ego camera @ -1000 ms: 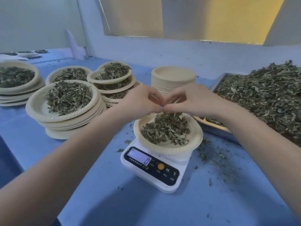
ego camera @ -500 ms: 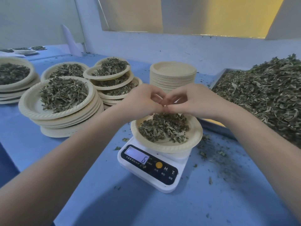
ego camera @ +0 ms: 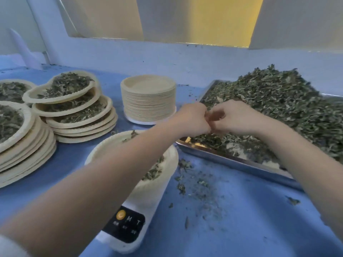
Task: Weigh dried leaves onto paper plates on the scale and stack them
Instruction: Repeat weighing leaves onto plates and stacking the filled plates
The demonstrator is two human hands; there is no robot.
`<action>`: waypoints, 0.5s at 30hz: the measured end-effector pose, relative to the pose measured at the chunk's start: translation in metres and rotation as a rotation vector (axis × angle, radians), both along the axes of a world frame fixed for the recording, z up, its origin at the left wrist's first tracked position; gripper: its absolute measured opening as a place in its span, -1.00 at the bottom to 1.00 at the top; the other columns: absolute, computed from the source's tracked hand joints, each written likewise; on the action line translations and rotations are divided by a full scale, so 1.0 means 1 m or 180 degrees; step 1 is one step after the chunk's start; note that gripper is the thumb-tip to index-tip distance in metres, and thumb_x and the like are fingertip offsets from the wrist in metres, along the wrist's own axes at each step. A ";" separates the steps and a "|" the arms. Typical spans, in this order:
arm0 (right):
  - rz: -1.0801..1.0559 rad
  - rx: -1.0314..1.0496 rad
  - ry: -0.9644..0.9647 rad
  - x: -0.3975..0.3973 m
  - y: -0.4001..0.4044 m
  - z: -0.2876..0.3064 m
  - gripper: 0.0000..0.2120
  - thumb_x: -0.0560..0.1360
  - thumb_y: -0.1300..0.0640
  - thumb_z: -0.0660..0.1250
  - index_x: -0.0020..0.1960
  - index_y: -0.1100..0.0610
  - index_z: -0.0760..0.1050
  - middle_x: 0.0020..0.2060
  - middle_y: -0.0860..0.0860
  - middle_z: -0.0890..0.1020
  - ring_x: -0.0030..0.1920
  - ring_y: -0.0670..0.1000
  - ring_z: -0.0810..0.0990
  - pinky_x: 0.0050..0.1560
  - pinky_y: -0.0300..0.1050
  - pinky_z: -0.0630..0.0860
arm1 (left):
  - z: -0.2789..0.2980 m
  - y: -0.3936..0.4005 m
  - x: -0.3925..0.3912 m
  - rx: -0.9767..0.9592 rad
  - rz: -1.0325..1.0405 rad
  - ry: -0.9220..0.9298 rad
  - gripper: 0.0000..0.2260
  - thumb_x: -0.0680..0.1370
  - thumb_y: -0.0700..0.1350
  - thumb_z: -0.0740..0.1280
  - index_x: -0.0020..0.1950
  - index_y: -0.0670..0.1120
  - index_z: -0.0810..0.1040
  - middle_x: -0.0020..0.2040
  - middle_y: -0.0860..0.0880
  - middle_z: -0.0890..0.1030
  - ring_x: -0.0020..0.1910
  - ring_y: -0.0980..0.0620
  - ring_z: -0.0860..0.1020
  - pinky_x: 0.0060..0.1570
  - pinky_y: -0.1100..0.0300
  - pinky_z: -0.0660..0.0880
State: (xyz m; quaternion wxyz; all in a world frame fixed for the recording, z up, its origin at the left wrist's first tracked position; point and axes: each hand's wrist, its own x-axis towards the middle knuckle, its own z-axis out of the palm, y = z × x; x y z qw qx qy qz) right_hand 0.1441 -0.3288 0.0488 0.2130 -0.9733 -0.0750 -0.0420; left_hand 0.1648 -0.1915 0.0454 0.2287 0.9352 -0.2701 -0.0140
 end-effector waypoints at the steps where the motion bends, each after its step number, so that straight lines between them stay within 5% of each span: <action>1: 0.0009 -0.0294 0.0130 0.004 -0.005 -0.005 -0.91 0.42 0.14 0.40 -0.08 0.03 0.62 -0.30 -0.11 0.66 -0.39 -0.17 0.62 -0.41 -0.43 0.44 | -0.003 -0.007 0.004 0.0329 -0.0076 0.0013 -0.75 0.48 -0.17 0.31 0.13 -0.19 0.54 0.04 -0.15 0.61 0.02 -0.10 0.55 -0.21 0.17 0.40; 4: 0.0023 -0.1193 0.0305 0.019 -0.013 -0.023 -0.77 0.40 -0.02 0.42 -0.02 0.10 0.62 -0.20 0.04 0.68 -0.23 -0.01 0.63 -0.25 -0.24 0.48 | -0.012 -0.022 0.014 0.1163 -0.0120 0.0078 -0.80 0.52 -0.22 0.27 0.12 -0.23 0.48 0.06 -0.17 0.58 -0.03 -0.11 0.54 -0.22 0.17 0.38; 7: 0.0002 -0.1570 0.0346 0.036 -0.011 -0.038 -0.68 0.35 -0.09 0.44 -0.10 0.16 0.57 -0.26 0.07 0.62 -0.24 0.08 0.55 -0.23 -0.15 0.49 | -0.016 -0.029 0.022 0.1325 -0.0049 0.0305 -0.81 0.51 -0.25 0.30 0.11 -0.20 0.49 -0.11 -0.13 0.59 -0.12 -0.11 0.59 -0.37 0.21 0.43; 9: 0.0027 -0.1437 0.0430 0.043 -0.007 -0.042 -0.74 0.35 -0.05 0.43 -0.23 0.14 0.50 -0.38 0.03 0.53 -0.34 0.05 0.49 -0.32 -0.16 0.41 | -0.018 -0.034 0.024 0.1280 -0.0010 0.0399 -0.96 0.48 -0.27 0.33 -0.09 -0.19 0.52 -0.22 -0.09 0.59 -0.27 -0.05 0.53 -0.39 0.24 0.42; 12: 0.0084 -0.0997 0.0411 0.044 -0.002 -0.042 -0.80 0.36 0.04 0.45 -0.32 0.08 0.48 -0.49 -0.06 0.47 -0.46 -0.12 0.44 -0.47 -0.24 0.34 | -0.023 -0.031 0.027 0.0850 0.0201 0.0559 -0.79 0.47 -0.31 0.32 -0.36 -0.16 0.45 -0.41 -0.05 0.51 -0.42 0.03 0.48 -0.44 0.30 0.40; 15: 0.0023 -0.0219 0.0343 0.037 -0.005 -0.036 -0.94 0.39 0.13 0.45 -0.23 0.05 0.57 -0.48 -0.13 0.55 -0.55 -0.20 0.53 -0.51 -0.41 0.41 | -0.019 -0.023 0.027 0.0394 0.0333 0.0881 -0.95 0.48 -0.33 0.34 -0.18 -0.22 0.53 -0.34 -0.10 0.63 -0.28 -0.02 0.63 -0.22 0.25 0.55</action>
